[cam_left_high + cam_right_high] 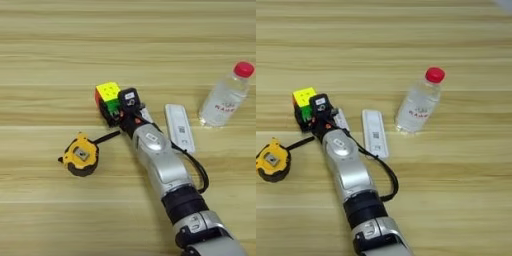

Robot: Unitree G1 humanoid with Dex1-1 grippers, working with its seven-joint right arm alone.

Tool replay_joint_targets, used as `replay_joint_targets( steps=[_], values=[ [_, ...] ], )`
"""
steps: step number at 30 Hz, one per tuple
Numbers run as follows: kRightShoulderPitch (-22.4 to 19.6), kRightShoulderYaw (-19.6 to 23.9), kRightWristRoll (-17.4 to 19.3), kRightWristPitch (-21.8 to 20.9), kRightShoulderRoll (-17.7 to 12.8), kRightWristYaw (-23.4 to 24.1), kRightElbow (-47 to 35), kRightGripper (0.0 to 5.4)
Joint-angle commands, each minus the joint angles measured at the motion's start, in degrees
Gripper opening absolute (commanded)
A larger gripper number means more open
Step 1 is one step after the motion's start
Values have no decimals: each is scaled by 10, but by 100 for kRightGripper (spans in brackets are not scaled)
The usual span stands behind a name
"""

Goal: Move the objects on the table

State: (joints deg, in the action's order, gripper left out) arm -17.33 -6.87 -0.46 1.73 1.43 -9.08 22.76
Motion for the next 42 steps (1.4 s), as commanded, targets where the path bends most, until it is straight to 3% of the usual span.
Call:
replay_joint_targets(
  steps=[1, 10, 14, 22, 28, 33, 42],
  values=[
    [-36, 5, 0, -20, 4, 5, -23, 419],
    [-22, 0, -8, -26, -1, 6, -55, 512],
    [3, 1, -6, -14, -7, 1, -115, 538],
    [100, -13, 2, 49, -24, -18, -306, 538],
    [200, -54, 12, 75, -29, -38, -415, 538],
    [296, -93, 18, 57, -58, -70, -478, 538],
    [409, -127, 33, 23, -94, -97, -523, 538]
  ],
)
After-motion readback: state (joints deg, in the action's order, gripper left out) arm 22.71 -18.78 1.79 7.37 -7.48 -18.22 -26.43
